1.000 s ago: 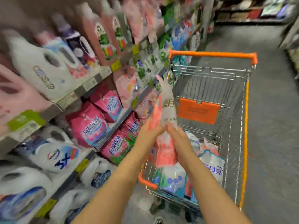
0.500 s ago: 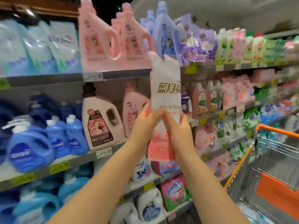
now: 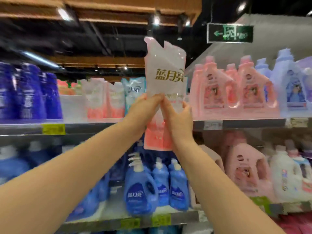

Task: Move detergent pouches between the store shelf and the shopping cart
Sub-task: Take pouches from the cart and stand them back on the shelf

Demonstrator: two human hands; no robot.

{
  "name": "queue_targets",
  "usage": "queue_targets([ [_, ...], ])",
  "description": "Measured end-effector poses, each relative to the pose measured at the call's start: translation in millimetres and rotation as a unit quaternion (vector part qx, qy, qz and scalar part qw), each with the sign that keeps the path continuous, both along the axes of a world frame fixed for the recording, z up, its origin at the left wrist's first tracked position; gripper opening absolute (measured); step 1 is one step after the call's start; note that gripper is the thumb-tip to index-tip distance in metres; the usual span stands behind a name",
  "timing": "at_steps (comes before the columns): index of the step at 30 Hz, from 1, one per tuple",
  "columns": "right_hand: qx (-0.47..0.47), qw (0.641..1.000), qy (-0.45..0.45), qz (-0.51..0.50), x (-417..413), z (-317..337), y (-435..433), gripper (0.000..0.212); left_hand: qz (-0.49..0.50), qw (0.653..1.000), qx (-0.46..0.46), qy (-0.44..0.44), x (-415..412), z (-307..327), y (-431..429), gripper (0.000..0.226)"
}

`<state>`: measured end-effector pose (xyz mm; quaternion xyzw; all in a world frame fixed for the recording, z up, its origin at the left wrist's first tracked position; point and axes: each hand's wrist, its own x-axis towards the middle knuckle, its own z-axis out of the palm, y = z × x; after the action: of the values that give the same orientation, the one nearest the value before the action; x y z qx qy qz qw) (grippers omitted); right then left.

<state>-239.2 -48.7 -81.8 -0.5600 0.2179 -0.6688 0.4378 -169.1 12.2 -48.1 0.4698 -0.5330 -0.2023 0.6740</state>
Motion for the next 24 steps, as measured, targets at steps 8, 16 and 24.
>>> queue_targets([
  [8, -0.004, 0.992, 0.014, 0.128, 115.8, 58.0, -56.4, 0.084, 0.081, 0.997, -0.008, -0.002, 114.6, 44.7, -40.7, 0.043],
  [16, -0.090, 0.976, 0.157, 0.124, 184.4, 135.3, -145.2, 0.074, 0.080, 0.996, 0.023, -0.034, 201.0, 103.3, -105.8, 0.036],
  [24, -0.144, 0.940, 0.286, 0.119, 253.1, 125.8, -204.5, 0.064, 0.112, 0.977, 0.143, -0.115, 288.3, 92.0, -157.4, 0.032],
])
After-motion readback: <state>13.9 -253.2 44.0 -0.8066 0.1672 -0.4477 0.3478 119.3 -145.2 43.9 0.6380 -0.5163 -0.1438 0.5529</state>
